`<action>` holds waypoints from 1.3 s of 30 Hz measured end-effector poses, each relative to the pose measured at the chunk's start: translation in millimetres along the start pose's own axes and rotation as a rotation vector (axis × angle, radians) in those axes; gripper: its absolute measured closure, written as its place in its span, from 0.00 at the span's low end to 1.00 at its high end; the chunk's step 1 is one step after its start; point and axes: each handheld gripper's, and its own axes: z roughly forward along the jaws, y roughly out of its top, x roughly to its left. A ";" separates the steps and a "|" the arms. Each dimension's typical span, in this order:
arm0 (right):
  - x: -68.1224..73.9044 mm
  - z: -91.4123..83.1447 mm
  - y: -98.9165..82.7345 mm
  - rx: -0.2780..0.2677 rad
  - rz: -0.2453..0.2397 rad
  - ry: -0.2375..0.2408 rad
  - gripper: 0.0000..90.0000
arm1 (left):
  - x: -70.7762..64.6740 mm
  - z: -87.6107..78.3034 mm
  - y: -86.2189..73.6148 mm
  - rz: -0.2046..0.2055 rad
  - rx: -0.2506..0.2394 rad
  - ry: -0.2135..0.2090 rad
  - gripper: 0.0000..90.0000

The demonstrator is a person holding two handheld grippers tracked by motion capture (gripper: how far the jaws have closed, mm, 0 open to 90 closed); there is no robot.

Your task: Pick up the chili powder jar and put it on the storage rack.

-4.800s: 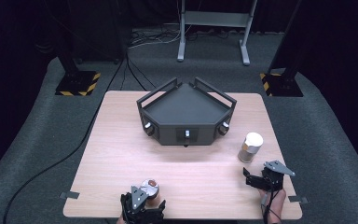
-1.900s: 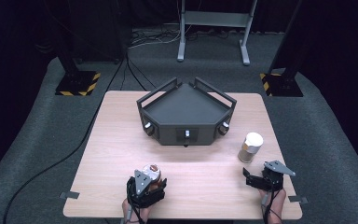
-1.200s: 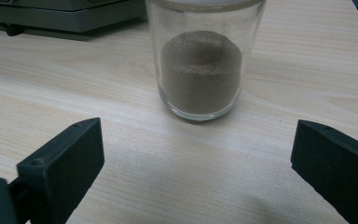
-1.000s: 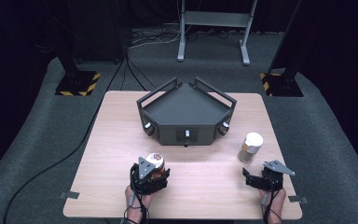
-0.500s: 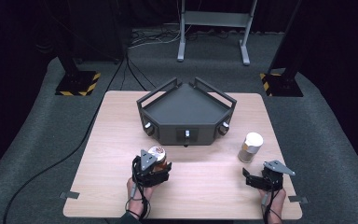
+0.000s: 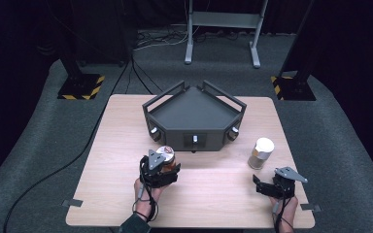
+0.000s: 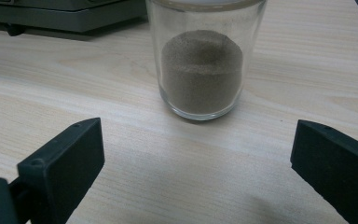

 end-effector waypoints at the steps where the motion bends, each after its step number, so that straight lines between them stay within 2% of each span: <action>1: 0.0 -0.1 -0.1 0.000 0.001 0.000 0.02 | 0.1 0.6 0.8 -0.001 -0.001 0.001 0.35; 28: -0.3 -0.2 -0.4 -0.002 0.002 0.002 0.02 | 8.7 12.0 28.3 0.020 -0.015 -0.001 0.35; 36: -0.2 -0.2 -0.3 -0.002 0.001 0.001 0.02 | 13.6 14.0 36.6 0.008 -0.020 -0.005 0.35; 39: -0.2 -0.3 -0.5 -0.003 0.001 0.001 0.02 | 13.9 13.8 42.9 0.018 -0.025 -0.002 0.35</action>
